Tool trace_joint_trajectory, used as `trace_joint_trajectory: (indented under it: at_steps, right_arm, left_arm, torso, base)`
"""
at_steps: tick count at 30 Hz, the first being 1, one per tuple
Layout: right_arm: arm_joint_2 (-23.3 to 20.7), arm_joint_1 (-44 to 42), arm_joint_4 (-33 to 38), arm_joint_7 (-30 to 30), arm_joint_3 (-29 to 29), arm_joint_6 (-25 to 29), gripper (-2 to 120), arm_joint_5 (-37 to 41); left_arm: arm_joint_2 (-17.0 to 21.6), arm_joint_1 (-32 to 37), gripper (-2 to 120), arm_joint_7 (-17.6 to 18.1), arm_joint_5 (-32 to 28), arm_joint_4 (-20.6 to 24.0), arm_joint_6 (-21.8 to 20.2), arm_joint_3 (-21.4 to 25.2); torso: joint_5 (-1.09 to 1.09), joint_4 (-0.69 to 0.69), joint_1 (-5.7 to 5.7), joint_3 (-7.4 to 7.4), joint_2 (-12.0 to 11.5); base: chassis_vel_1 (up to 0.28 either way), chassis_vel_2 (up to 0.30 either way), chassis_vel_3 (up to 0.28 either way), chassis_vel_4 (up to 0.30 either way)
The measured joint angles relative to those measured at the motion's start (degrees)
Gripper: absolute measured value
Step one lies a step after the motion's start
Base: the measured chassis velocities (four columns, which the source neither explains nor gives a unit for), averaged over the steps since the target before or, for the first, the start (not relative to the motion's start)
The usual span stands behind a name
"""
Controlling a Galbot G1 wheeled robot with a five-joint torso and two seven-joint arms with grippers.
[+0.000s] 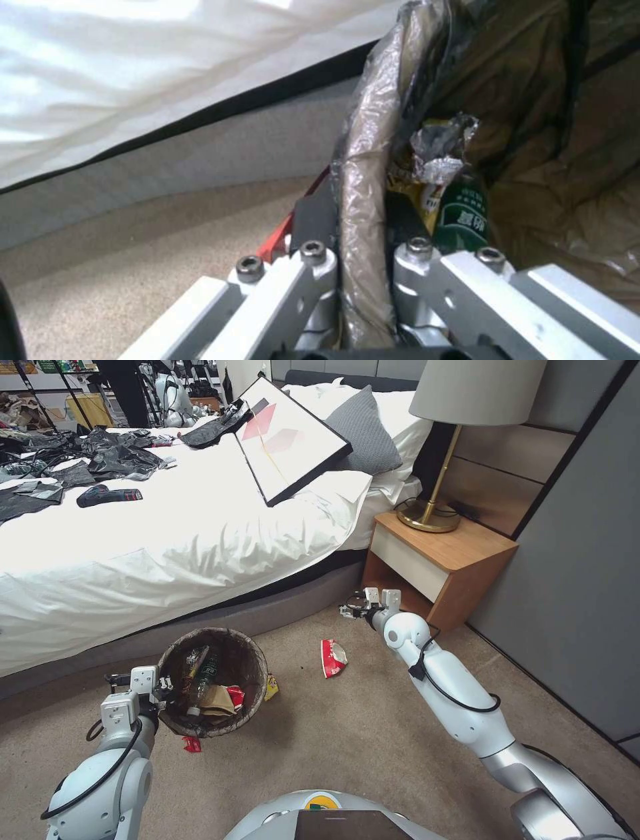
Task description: Pick up the trash bin, then pick up the garbage from the floor and place it into the trash bin.
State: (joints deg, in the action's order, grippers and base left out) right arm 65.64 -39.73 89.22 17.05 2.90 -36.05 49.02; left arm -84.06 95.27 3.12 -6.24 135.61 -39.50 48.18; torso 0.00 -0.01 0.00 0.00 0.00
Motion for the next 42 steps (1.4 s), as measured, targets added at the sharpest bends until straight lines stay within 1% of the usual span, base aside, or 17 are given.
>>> trace_joint_trajectory:
  at_steps: [6,8,9,10,12,15,16,21,23,29,31,32,35,36,39,40,42]
  right_arm:
    - [1.2,-0.3,-1.4,-1.0,-0.8,0.3,100,-0.6]
    - [3.3,-0.2,-4.2,-1.5,-1.7,0.8,100,-1.9]
    - [3.3,-0.2,-4.2,-1.5,-1.7,0.8,100,-1.9]
    - [4.4,-0.1,-5.9,-1.8,-2.0,1.1,100,-2.6]
    - [6.2,0.1,-8.5,-2.1,-2.4,1.6,100,-3.6]
    - [7.2,0.1,-10.3,-2.4,-2.5,1.9,100,-4.5]
    - [8.1,-0.1,-12.0,-2.7,-2.2,2.3,100,-5.9]
    - [8.7,-1.6,-14.8,-3.4,-1.2,3.3,100,-8.1]
    - [8.7,-2.9,-16.1,-3.9,-0.4,4.0,100,-9.0]
    - [8.7,-4.0,-18.6,-4.3,0.5,4.8,100,-9.6]
    - [9.1,-4.0,-21.0,-4.5,0.7,5.6,100,-10.4]
    - [9.1,-4.0,-21.0,-4.5,0.7,5.6,100,-10.4]
    - [10.4,-3.1,-25.6,-5.5,0.7,7.0,100,-12.5]
    - [10.4,-3.1,-25.6,-5.5,0.7,7.0,100,-12.5]
    - [12.0,-0.9,-30.6,-7.4,0.4,8.7,100,-15.0]
    - [12.0,-0.9,-30.6,-7.4,0.4,8.7,100,-15.0]
    - [12.7,0.5,-32.7,-8.0,-0.1,9.3,100,-16.1]
  left_arm:
    - [-0.3,0.1,4,-0.1,0.3,-0.3,0.1,-0.4]
    - [-0.4,0.2,4,-0.1,0.5,-0.3,0.2,-0.4]
    - [-0.4,0.2,4,-0.1,0.5,-0.3,0.2,-0.4]
    - [-0.5,0.3,4,-0.1,0.6,-0.2,0.2,-0.4]
    - [-0.5,0.5,4,-0.1,0.6,-0.1,0.2,-0.4]
    - [-0.5,0.6,4,-0.1,0.7,-0.1,0.2,-0.3]
    - [-0.5,0.8,4,-0.1,0.7,-0.1,0.3,-0.2]
    - [-0.5,1.0,4,-0.1,0.7,0.1,0.3,-0.2]
    - [-0.3,1.0,4,-0.2,0.6,0.1,0.3,-0.1]
    - [-0.2,0.6,4,-0.1,0.6,-0.1,0.3,-0.5]
    - [-0.2,0.5,4,-0.1,0.7,-0.2,0.3,-0.8]
    - [-0.2,0.5,4,-0.1,0.7,-0.2,0.3,-0.8]
    - [-0.1,0.6,4,-0.2,0.7,-0.2,0.3,-0.7]
    - [-0.1,0.6,4,-0.2,0.7,-0.2,0.3,-0.7]
    - [0.0,0.9,4,-0.2,0.7,-0.2,0.3,-0.6]
    - [0.0,0.9,4,-0.2,0.7,-0.2,0.3,-0.6]
    - [0.0,1.0,4,-0.2,0.7,-0.2,0.4,-0.6]
  torso:
    - [-0.01,0.0,0.0,0.0,0.0]
    - [0.0,0.01,0.0,0.0,0.0]
    - [0.0,0.01,0.0,0.0,0.0]
    - [0.0,0.03,0.0,0.0,0.0]
    - [0.0,0.03,0.0,0.0,0.0]
    - [0.0,0.03,0.0,0.0,0.0]
    - [-0.01,0.02,0.0,0.0,0.0]
    - [0.0,0.02,0.0,0.0,0.0]
    - [0.0,0.0,0.0,0.0,0.0]
    - [0.01,0.0,0.0,0.0,0.0]
    - [0.0,0.0,0.0,0.0,0.0]
    - [0.0,0.0,0.0,0.0,0.0]
    - [0.01,0.01,0.0,0.0,0.0]
    - [0.01,0.01,0.0,0.0,0.0]
    - [0.01,0.02,0.0,0.0,0.0]
    - [0.01,0.02,0.0,0.0,0.0]
    - [0.0,0.02,0.0,0.0,0.0]
  base:
    - [0.0,0.0,0.0,0.0]
    - [0.0,0.0,0.0,0.0]
    - [0.0,0.0,0.0,0.0]
    - [0.0,0.0,0.0,0.0]
    - [0.0,0.0,0.0,0.0]
    - [0.0,0.0,0.0,0.0]
    - [0.0,0.0,0.0,0.0]
    - [0.0,0.0,0.0,0.0]
    - [0.0,0.0,0.0,0.0]
    - [0.0,0.0,0.0,0.0]
    - [0.0,0.0,0.0,0.0]
    - [0.0,0.0,0.0,0.0]
    - [0.0,0.0,0.0,0.0]
    - [0.0,0.0,0.0,0.0]
    - [0.0,0.0,0.0,0.0]
    - [0.0,0.0,0.0,0.0]
    - [0.0,0.0,0.0,0.0]
